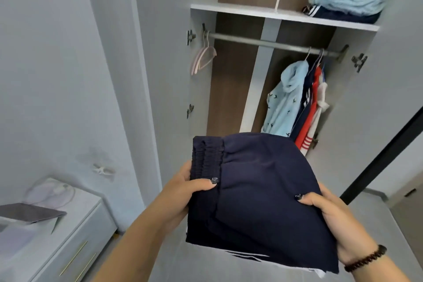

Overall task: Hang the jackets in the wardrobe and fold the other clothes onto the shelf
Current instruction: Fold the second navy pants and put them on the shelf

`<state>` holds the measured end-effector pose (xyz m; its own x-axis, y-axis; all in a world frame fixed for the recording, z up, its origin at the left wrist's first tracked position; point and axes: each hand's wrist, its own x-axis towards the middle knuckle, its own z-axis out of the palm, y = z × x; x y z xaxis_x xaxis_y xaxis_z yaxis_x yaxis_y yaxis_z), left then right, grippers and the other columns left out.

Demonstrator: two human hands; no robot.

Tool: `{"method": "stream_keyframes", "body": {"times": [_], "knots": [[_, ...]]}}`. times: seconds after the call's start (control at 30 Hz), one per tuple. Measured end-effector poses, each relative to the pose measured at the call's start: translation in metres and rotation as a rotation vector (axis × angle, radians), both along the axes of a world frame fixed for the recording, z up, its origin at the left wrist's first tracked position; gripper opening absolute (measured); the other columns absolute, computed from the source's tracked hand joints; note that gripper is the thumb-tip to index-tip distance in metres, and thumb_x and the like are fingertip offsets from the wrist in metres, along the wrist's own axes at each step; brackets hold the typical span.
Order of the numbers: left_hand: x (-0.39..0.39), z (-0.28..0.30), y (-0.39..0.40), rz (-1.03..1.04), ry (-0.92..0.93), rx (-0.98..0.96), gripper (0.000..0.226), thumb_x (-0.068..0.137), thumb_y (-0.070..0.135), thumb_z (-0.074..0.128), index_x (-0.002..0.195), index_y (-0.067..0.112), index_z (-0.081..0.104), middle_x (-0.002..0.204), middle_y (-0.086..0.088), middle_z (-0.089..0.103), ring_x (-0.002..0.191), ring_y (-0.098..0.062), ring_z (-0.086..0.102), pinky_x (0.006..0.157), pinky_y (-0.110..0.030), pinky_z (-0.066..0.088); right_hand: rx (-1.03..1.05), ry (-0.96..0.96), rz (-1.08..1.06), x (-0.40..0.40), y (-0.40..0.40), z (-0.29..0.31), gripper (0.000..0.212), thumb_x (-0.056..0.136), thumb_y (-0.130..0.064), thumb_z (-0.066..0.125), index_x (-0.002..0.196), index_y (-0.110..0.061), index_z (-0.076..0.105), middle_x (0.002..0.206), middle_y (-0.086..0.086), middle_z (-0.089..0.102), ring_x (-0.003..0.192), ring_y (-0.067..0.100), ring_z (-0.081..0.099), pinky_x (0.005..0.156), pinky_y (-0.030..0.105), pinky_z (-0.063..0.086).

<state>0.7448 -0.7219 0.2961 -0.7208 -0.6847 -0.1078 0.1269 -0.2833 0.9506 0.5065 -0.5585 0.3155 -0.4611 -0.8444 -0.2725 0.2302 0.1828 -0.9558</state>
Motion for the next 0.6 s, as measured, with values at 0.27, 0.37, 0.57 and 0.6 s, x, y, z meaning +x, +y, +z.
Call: {"method": "stream_keyframes", "body": {"times": [0.27, 0.37, 0.57, 0.6], "knots": [[-0.075, 0.043, -0.060, -0.015, 0.107, -0.180, 0.061, 0.077, 0.007, 0.069, 0.124, 0.045, 0.058, 0.122, 0.008, 0.068, 0.111, -0.013, 0.065, 0.081, -0.020, 0.054, -0.127, 0.087, -0.068, -0.057, -0.050, 0.040, 0.039, 0.080, -0.004, 0.056, 0.103, -0.031, 0.071, 0.106, 0.002, 0.073, 0.090, 0.022, 0.072, 0.060, 0.027, 0.055], [-0.118, 0.057, -0.091, -0.029, 0.127, -0.285, 0.057, 0.079, 0.012, 0.068, 0.114, 0.057, 0.060, 0.124, 0.014, 0.066, 0.113, -0.008, 0.063, 0.083, -0.017, 0.052, -0.174, 0.134, -0.117, -0.095, -0.078, 0.054, 0.039, 0.081, -0.003, 0.056, 0.101, -0.033, 0.071, 0.105, 0.000, 0.073, 0.090, 0.021, 0.072, 0.064, 0.032, 0.053], [-0.209, 0.098, -0.160, -0.018, 0.156, -0.449, 0.053, 0.083, 0.022, 0.067, 0.116, 0.063, 0.055, 0.123, 0.021, 0.064, 0.111, -0.001, 0.063, 0.080, -0.012, 0.052, -0.244, 0.201, -0.163, -0.180, -0.140, 0.094, 0.037, 0.081, -0.002, 0.057, 0.098, -0.031, 0.072, 0.103, 0.001, 0.074, 0.087, 0.021, 0.072, 0.062, 0.031, 0.054], [-0.224, 0.107, -0.170, -0.019, 0.161, -0.493, 0.053, 0.086, 0.022, 0.066, 0.116, 0.064, 0.054, 0.123, 0.023, 0.064, 0.110, 0.000, 0.063, 0.079, -0.011, 0.052, -0.258, 0.222, -0.162, -0.194, -0.150, 0.104, 0.036, 0.080, -0.003, 0.057, 0.096, -0.031, 0.072, 0.102, 0.002, 0.074, 0.086, 0.021, 0.072, 0.061, 0.030, 0.054]]}}
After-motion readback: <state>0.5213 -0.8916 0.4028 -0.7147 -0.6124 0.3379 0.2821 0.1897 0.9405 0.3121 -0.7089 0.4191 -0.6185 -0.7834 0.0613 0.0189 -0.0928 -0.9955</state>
